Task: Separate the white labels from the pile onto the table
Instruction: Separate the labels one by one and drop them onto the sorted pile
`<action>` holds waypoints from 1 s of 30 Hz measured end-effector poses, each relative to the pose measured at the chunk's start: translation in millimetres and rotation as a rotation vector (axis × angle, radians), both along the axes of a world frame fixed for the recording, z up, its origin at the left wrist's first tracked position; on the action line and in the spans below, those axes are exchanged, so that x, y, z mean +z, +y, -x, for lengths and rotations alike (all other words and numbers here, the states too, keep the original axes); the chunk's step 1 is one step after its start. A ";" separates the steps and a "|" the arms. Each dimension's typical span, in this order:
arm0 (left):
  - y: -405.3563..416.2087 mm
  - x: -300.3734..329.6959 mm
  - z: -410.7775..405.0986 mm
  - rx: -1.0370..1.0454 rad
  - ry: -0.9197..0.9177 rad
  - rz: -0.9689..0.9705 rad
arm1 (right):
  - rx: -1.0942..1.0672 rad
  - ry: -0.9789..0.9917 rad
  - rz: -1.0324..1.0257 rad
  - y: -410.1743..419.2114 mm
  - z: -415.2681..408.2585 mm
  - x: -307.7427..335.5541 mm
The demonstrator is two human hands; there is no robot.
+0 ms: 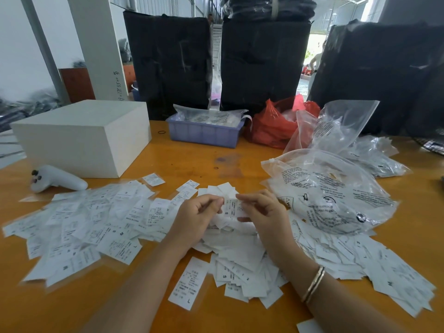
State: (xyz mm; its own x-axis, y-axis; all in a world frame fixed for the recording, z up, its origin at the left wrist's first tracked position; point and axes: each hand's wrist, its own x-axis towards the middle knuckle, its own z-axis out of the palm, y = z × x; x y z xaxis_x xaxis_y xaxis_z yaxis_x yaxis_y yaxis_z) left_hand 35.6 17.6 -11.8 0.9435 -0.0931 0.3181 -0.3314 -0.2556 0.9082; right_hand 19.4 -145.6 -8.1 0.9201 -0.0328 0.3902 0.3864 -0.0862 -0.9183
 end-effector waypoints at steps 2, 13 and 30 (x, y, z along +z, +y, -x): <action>-0.4 0.4 0.4 -0.014 0.009 0.005 | -0.014 -0.031 0.109 0.7 0.1 -0.1; -0.8 0.4 -0.5 -0.027 0.010 0.081 | -0.110 -0.011 -0.150 -5.4 -3.5 1.4; -2.2 -3.9 -4.3 -0.033 -0.004 0.103 | -0.103 0.025 -0.207 0.7 -1.8 0.2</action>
State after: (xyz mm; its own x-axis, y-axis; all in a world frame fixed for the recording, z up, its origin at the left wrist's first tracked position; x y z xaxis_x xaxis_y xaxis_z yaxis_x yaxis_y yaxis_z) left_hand 39.9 15.4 -15.7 0.9390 -0.0908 0.3316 -0.3420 -0.1493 0.9278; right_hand 21.2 -144.9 -7.9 0.9170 -0.2039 0.3428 0.3623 0.0667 -0.9297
